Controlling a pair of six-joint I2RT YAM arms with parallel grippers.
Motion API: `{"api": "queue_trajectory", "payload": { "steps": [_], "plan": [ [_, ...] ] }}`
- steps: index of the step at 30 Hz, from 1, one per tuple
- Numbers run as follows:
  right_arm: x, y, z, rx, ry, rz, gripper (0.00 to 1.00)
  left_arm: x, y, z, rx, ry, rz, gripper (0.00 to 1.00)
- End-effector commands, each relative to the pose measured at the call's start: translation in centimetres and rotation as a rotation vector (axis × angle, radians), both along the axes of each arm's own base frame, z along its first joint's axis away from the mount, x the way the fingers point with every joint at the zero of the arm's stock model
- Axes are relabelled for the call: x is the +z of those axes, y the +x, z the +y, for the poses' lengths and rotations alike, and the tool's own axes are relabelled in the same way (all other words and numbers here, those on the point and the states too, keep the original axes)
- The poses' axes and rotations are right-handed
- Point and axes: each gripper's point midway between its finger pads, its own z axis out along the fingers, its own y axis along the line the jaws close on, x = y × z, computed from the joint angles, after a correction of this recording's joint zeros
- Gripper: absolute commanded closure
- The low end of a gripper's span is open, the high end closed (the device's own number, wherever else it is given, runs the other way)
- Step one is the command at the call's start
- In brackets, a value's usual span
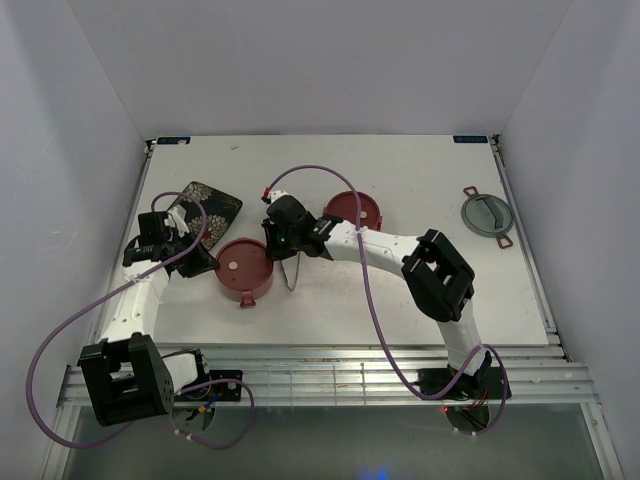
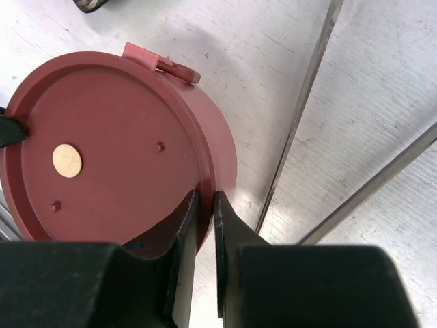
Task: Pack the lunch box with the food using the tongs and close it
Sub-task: Adjust the packing box at the center of the board.
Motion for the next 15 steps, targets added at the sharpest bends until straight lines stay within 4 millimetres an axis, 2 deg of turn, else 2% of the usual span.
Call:
{"api": "queue_trajectory", "payload": {
  "steps": [1, 9, 11, 15],
  "plan": [
    [2.6, -2.4, 0.7, 0.085, 0.047, 0.004, 0.92, 3.7, 2.0, -1.2, -0.012, -0.073, -0.16, 1.0],
    [4.0, -3.0, 0.2, 0.086, 0.057, -0.008, 0.92, 4.8, 1.9, -2.3, -0.035, -0.133, -0.202, 1.0],
    [4.0, -2.7, -0.5, 0.06, 0.039, -0.025, 0.92, 5.4, 1.9, -2.8, -0.043, -0.16, -0.217, 1.0],
    [5.4, -3.0, -1.6, 0.05, 0.05, -0.044, 0.92, 6.2, 1.7, -3.8, -0.061, -0.191, -0.238, 1.0]
  ]
}}
